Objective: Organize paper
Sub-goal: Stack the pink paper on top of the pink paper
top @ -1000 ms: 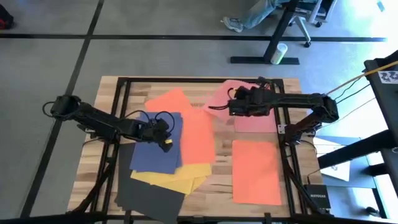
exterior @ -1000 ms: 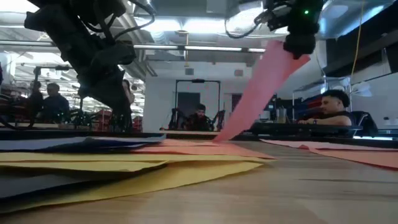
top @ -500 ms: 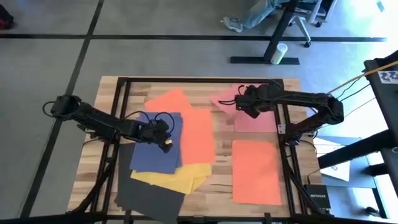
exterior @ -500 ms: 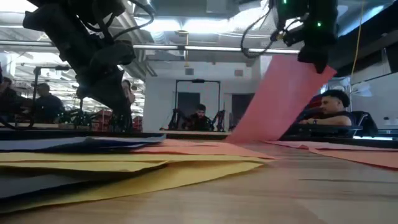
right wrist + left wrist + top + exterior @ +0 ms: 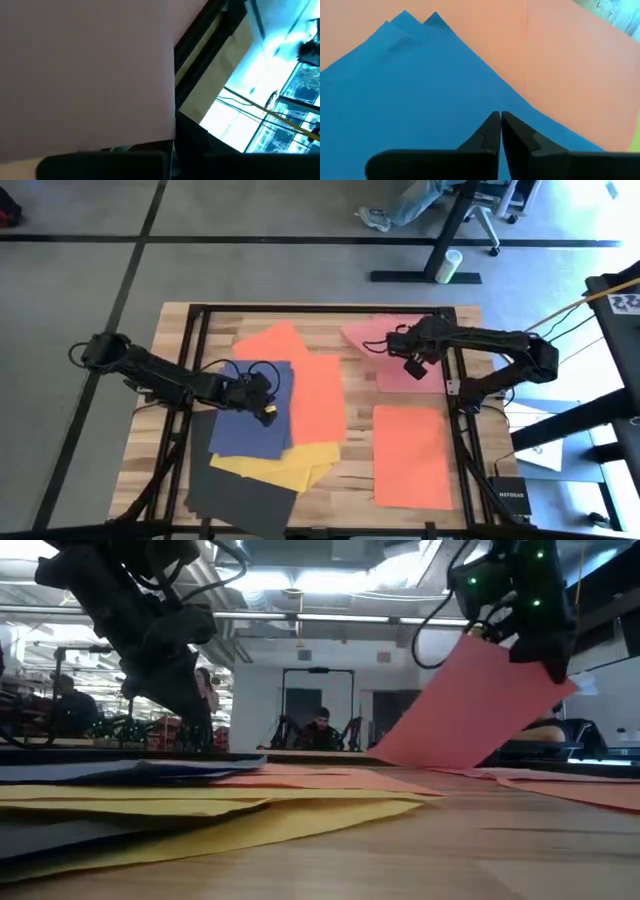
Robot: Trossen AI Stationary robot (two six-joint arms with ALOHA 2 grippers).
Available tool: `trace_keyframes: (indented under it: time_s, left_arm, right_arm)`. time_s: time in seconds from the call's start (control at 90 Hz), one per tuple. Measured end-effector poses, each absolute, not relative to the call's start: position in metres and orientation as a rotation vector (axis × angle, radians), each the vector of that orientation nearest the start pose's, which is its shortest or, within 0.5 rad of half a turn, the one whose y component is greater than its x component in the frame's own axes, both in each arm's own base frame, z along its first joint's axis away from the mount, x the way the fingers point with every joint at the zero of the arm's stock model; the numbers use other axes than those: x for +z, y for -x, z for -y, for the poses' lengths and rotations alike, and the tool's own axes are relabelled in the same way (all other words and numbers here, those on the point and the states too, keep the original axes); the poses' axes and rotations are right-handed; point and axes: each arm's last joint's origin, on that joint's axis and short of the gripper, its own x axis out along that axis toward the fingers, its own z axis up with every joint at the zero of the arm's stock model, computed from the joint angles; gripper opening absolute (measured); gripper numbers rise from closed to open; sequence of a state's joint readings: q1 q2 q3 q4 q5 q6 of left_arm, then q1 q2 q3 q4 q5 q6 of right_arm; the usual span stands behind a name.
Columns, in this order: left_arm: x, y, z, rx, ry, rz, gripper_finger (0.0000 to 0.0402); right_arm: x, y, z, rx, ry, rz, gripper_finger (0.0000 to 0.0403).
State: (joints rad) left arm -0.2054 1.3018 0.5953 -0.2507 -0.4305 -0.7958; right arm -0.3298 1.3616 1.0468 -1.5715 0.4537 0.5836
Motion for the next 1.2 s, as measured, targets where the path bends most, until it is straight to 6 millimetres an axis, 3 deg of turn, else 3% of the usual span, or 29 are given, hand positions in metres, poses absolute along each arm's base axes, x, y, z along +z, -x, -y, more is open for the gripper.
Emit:
trace_keyframes:
  time_s: [0.222,0.622,0.789,1.2]
  left_arm:
    - [0.168,-0.227,0.035,0.551,0.447,-0.761,0.0]
    - [0.168,-0.227,0.035,0.552,0.448,-0.761,0.0]
    - [0.168,-0.227,0.035,0.552,0.448,-0.761,0.0]
    - [0.163,-0.228,0.036,0.556,0.437,-0.782,0.0]
  right_arm:
    - [0.254,-0.173,0.068,-1.008,-0.364,-1.697,0.0]
    - [0.252,-0.181,0.043,-0.621,-0.616,-1.782,0.0]
    - [0.249,-0.184,0.045,-0.626,-0.614,-1.791,0.0]
    - [0.192,-0.155,0.049,-0.679,-0.676,-1.995,0.0]
